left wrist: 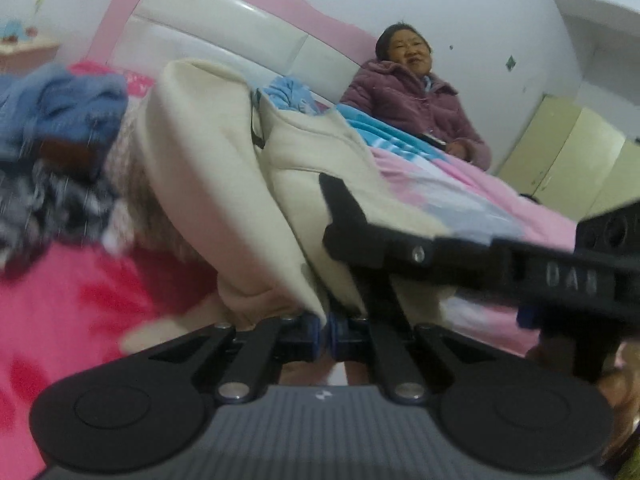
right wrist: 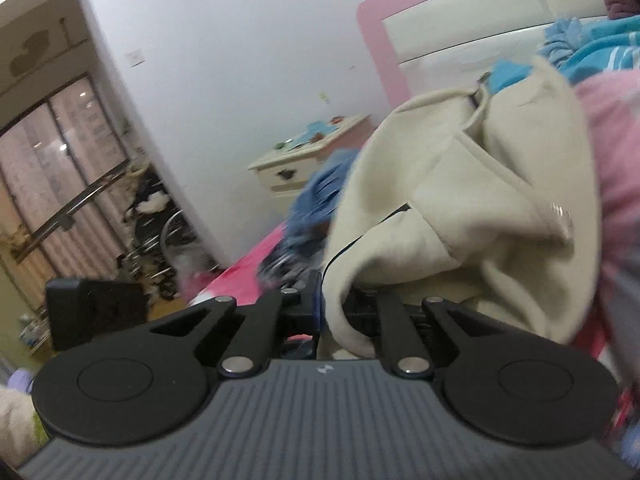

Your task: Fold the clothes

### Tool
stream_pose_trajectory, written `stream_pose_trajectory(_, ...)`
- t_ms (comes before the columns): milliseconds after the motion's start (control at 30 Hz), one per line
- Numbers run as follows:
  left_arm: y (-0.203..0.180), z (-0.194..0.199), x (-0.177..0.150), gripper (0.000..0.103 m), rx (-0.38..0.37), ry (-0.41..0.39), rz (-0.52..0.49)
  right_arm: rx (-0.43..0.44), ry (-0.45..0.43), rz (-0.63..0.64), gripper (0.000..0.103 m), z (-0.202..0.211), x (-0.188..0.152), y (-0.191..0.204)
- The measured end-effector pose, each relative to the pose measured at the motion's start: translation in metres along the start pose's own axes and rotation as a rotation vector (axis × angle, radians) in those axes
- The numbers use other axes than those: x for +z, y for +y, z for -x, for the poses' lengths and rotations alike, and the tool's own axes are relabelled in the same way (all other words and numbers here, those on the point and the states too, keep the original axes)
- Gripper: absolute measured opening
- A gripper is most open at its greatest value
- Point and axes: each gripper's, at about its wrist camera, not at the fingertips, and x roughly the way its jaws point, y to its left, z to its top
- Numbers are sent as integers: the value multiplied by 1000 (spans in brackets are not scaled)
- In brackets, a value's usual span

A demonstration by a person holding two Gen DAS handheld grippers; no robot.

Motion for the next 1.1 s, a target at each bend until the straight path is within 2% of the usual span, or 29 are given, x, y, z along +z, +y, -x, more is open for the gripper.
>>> stream_pose_trajectory(200,-30,78,-49,4,-96,-11,-36,102,-11,-24,6,53,-41,52)
stream_pose_trajectory(333,-46,135,-84,4,-169,0,-30,131,-30,-45,6,101,-72,93)
stream_pose_trajectory(433,-61,175,-106,5,-183,3,-69,143,-44,-76,6,131,-91,119)
stream_pose_trajectory(500,-66,200,-117,5,-198,4,-56,145,-50,-79,6,146,-101,137)
stream_pose_trajectory(567,-71,224,-123,5,-205,-4,-48,181,-59,-104,6,153,-107,148)
stream_pose_trajectory(667,-73,251,-129,9,-146,-3,-41,216,-73,-100,7,154,-112,162)
stream_pose_trajectory(767,-58,258,-137,34,14,10,-12,187,-18,-112,12,132,-116,169)
stream_pose_trajectory(800,-50,262,-141,40,80,13,9,138,18,-108,16,123,-120,171)
stream_pose_trajectory(833,-40,266,-144,42,145,13,46,97,83,-109,27,112,-122,171)
stream_pose_trajectory(900,-22,279,-149,49,210,11,145,9,233,-130,40,99,-130,168)
stream_pose_trajectory(967,-12,295,-151,56,266,-13,206,-28,319,-153,42,100,-136,161)
stream_pose_trajectory(1067,-12,315,-148,70,328,-49,192,-24,314,-148,58,133,-142,154)
stream_pose_trajectory(1100,-14,316,-146,70,342,-49,178,-27,304,-142,62,147,-145,150)
